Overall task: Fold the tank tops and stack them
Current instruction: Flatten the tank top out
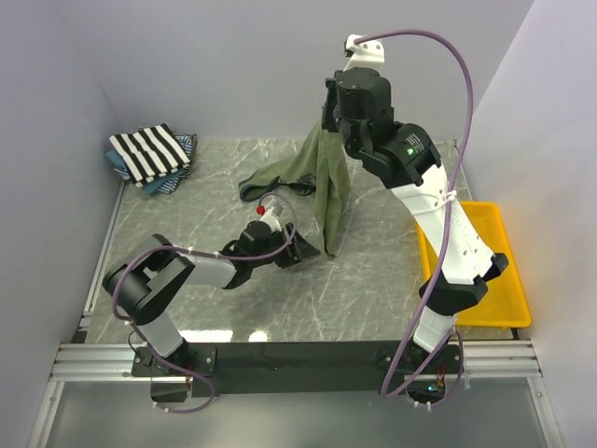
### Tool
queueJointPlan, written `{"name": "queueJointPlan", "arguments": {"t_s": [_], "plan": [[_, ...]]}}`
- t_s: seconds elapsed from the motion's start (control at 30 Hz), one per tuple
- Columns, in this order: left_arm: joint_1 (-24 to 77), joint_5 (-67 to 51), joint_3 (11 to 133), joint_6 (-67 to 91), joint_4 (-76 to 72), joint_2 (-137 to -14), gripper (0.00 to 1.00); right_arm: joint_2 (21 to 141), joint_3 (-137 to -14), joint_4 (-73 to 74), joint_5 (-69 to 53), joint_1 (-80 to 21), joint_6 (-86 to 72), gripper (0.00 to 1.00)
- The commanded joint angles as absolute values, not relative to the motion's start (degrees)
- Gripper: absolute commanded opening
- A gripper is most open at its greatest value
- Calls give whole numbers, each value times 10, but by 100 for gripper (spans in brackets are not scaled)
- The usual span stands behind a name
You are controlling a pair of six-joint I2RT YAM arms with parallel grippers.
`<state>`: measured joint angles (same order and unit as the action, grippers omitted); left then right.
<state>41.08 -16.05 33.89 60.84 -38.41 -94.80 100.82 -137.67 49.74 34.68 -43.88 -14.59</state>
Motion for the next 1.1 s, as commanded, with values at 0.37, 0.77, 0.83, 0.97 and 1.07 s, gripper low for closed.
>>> {"name": "queueJointPlan", "arguments": {"t_s": [0.37, 0.77, 0.83, 0.97, 1.07], "plan": [[475, 20, 471, 522, -317, -1027, 65, 962, -1394, 396, 365, -437, -87, 0], [503, 112, 509, 509, -241, -1042, 55, 965, -1400, 396, 362, -438, -86, 0], [519, 128, 511, 493, -246, -1042, 56, 966, -1399, 398, 360, -437, -86, 0], [535, 165, 533, 497, -208, -1051, 56, 963, -1394, 400, 358, -438, -91, 0], [536, 203, 544, 508, -186, -1055, 53, 963, -1392, 402, 357, -439, -93, 0]]}}
